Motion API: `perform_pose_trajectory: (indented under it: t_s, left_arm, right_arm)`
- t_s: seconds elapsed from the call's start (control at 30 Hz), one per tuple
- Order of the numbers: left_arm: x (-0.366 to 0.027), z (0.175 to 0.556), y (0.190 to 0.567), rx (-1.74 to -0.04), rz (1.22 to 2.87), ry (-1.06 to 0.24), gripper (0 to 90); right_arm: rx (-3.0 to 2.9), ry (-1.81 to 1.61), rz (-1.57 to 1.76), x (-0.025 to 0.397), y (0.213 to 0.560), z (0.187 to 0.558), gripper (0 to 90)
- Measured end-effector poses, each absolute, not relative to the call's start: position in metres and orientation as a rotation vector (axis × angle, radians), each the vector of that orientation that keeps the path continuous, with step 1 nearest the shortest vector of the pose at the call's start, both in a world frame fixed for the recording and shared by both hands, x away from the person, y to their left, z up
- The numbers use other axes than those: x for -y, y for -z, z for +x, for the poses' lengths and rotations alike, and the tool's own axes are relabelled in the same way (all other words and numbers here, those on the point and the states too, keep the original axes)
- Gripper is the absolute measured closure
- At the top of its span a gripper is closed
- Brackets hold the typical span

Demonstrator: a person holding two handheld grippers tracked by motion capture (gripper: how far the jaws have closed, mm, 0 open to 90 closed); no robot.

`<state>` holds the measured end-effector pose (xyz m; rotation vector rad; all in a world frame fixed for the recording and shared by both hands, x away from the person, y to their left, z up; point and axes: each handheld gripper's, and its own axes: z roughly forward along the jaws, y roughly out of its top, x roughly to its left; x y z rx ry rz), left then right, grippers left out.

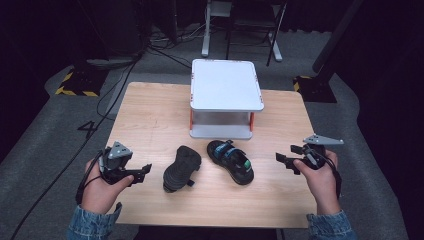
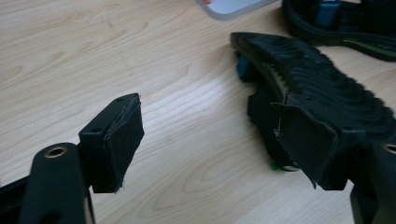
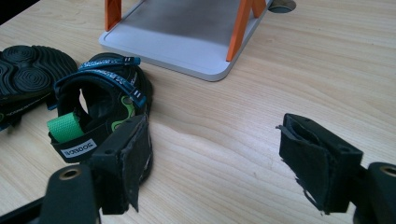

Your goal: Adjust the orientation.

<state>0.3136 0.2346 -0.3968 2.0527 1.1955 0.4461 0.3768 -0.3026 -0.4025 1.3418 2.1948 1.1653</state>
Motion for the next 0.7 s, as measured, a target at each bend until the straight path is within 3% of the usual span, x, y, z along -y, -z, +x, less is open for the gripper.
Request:
perform_pose_trajectory:
  t_s: [0.27,0.7]
  left_arm:
    - [-0.205,0.309,0.391,-1.078,2.066,-0.399,23.0]
    - [-0.162,0.312,0.415,-0.962,2.204,-0.343,23.2]
  right_arm:
    - [-2.208,-1.158,1.354,0.301,0.405,0.376,24.9]
    - [-2.269,-1.150,1.344,0.295,0.412,0.378,25.0]
